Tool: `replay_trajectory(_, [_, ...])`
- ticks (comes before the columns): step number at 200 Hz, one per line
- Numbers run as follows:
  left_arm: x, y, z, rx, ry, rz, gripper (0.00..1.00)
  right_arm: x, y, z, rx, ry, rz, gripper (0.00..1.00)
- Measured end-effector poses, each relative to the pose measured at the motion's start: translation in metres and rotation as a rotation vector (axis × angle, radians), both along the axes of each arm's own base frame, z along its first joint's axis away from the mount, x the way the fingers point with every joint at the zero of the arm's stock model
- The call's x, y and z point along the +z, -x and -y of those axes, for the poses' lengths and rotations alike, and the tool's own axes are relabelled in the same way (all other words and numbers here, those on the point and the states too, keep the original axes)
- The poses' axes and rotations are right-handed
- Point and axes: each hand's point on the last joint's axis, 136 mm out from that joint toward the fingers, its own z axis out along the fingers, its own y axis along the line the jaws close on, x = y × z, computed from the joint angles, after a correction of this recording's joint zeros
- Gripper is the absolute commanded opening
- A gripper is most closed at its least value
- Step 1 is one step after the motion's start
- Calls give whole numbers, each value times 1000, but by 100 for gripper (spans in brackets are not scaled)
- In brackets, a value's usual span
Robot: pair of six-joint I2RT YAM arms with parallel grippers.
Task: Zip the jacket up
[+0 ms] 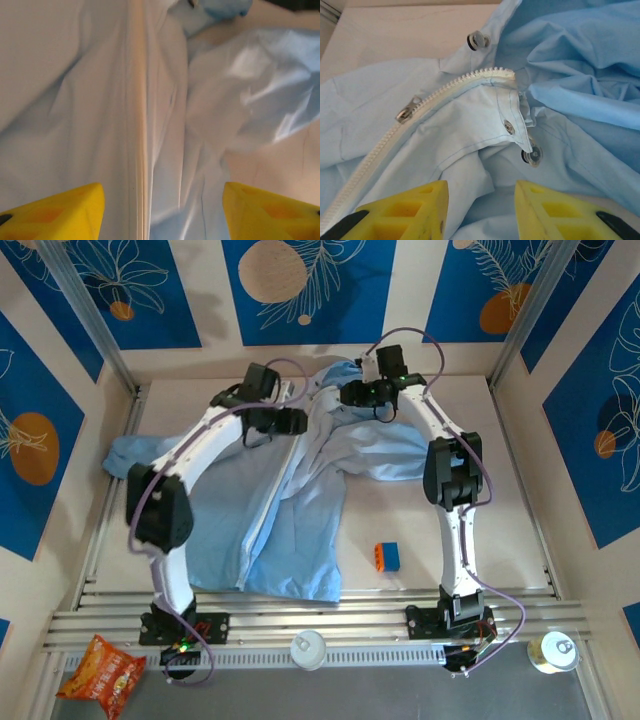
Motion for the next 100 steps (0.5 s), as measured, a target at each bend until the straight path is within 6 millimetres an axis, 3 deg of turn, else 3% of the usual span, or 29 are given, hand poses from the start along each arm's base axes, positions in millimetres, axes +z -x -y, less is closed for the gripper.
replay_trajectory(31, [-25,-54,18,-4,32,12,57,4,3,5,-13,-9,-3,39])
replay_trajectory(62, [-59,-68,20,-8,40,-28,52,3,3,6,-20,-17,-12,39])
replay_trajectory(74, [-67,-69,22,-15,48,-42,42,4,4,5,-22,-23,-17,39])
replay_trajectory(100, [-65,-70,29,-52,74,-18,7,4,4,4,-24,-33,-23,39])
